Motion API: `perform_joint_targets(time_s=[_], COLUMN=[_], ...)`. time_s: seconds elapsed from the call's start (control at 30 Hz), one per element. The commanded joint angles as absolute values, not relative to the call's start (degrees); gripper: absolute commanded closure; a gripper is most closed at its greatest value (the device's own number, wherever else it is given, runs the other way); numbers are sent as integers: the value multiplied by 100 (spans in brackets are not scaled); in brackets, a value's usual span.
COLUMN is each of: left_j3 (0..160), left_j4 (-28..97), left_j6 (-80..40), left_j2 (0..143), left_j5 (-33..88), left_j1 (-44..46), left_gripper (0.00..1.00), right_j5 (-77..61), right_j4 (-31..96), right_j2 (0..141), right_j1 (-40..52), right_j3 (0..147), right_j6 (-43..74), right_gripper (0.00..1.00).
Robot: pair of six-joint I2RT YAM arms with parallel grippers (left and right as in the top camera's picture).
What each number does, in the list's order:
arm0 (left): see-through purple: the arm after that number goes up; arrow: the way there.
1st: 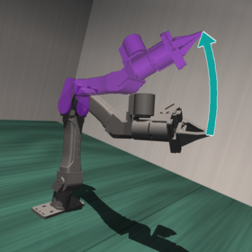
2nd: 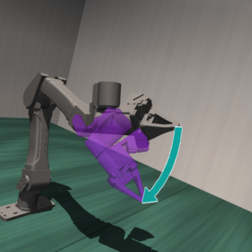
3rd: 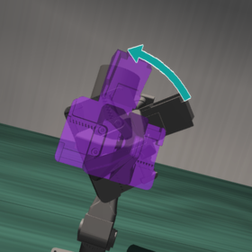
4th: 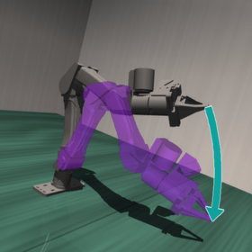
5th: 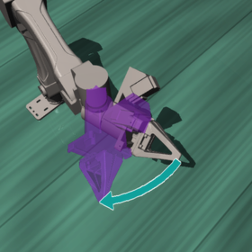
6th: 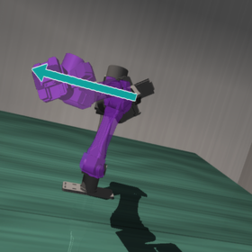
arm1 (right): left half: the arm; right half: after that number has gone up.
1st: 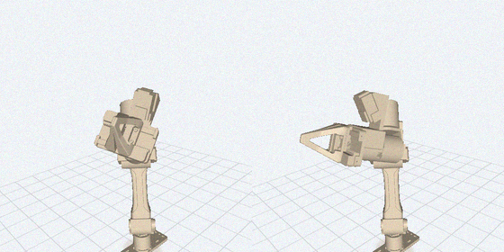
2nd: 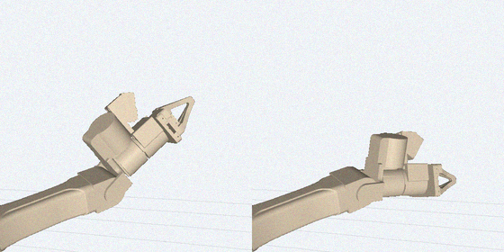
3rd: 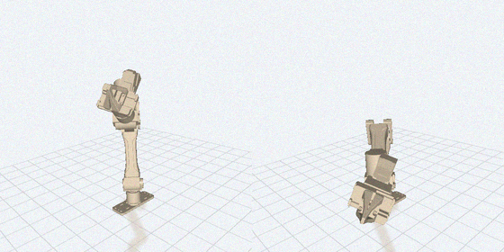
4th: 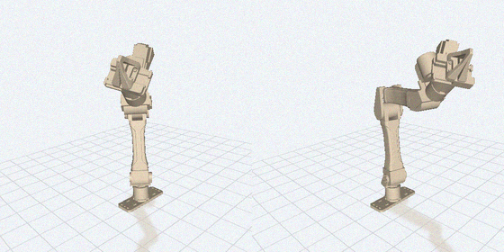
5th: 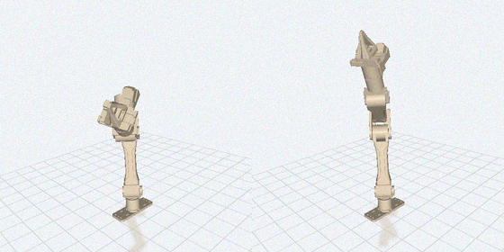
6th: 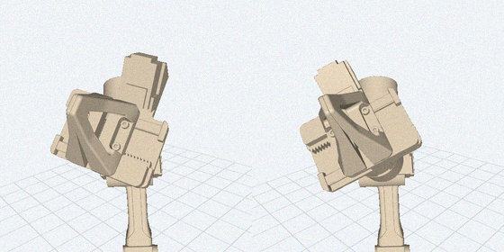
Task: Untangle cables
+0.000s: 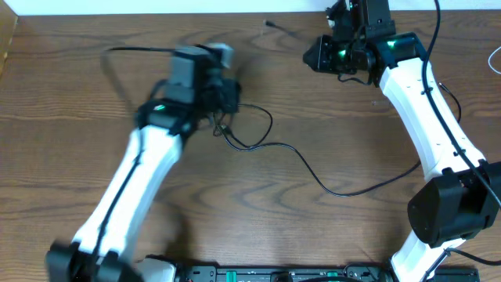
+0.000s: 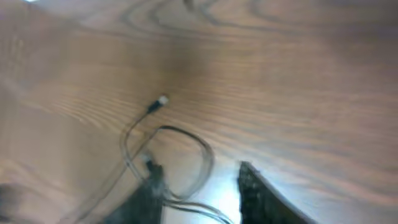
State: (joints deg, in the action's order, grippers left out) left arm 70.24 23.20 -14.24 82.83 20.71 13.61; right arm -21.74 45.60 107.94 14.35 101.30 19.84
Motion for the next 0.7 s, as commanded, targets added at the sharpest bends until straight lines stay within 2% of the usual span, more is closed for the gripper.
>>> perform_joint_targets(time_s=[0.0, 0.1, 0.17, 0.33, 0.5, 0.67], left_j3=[7177, 7177, 7177, 7177, 7177, 7177], left_j4=[2200, 2051, 1986, 1984, 2137, 2250], left_j6=[-2119, -2174, -2174, -2174, -2174, -2215], left_j2=[7699, 7360, 7179, 6987, 6993, 6993], left_j5=[1942, 1940, 1938, 1940, 1933, 1938], left_j1=[873, 534, 316, -134, -526, -917], left_gripper=[93, 93, 92, 93, 93, 92], right_j5=[-1684, -1684, -1684, -1706, -1706, -1702], right_j4=[4694, 4877, 5009, 5389, 6386, 7236], right_j2=[10718, 10720, 10722, 10750, 10881, 11091], right_j1=[1422, 1461, 1509, 1706, 1940, 2091], right_j3=[10156, 10154, 10151, 10151, 10149, 10127], right_j6=[1334, 1041, 805, -106, -1439, -2180], right_gripper=[49, 39, 36, 39, 35, 33])
